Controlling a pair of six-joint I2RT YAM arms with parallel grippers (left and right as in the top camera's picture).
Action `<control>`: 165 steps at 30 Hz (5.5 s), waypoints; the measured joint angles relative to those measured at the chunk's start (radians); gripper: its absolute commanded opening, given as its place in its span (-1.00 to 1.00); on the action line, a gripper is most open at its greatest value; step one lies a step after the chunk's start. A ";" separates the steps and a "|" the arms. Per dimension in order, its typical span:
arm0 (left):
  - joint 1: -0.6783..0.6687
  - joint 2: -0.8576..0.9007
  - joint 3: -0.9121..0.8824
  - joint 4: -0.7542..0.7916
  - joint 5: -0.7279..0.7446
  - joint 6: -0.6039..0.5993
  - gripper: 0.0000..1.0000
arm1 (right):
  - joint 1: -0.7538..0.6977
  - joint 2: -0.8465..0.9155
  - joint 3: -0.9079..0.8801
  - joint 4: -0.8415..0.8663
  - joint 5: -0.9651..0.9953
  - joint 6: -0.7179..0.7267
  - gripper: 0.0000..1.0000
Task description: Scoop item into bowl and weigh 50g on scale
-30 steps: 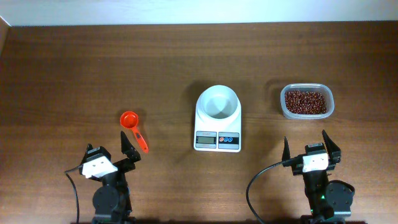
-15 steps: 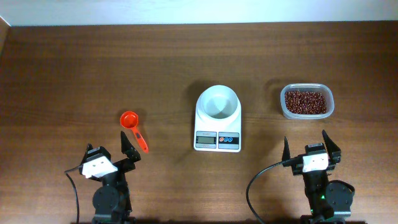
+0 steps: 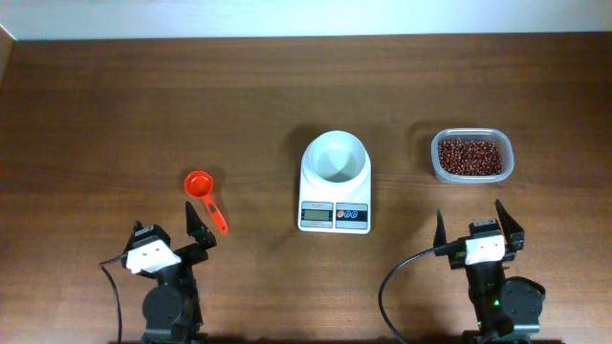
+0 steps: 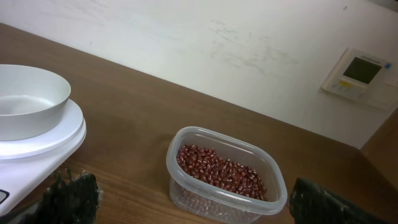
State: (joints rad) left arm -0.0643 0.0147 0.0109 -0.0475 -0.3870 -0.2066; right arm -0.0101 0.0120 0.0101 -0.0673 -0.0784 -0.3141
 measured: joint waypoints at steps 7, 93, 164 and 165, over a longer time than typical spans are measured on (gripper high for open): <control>0.000 0.000 0.000 0.000 0.000 0.000 0.98 | 0.000 0.000 0.000 0.000 0.000 0.000 0.98; 0.000 1.407 1.207 -0.468 0.725 0.083 0.97 | 0.003 0.004 0.000 0.000 0.004 0.000 0.97; 0.000 1.408 1.207 -0.566 0.614 -0.030 0.97 | 0.003 0.004 0.000 0.000 0.004 0.000 0.98; 0.000 1.408 1.207 -0.572 0.614 -0.031 0.98 | 0.003 0.004 0.000 0.000 0.004 0.000 0.97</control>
State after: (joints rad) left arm -0.0643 1.4223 1.2179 -0.6197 0.2268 -0.2371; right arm -0.0067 0.0158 0.0101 -0.0677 -0.0742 -0.3141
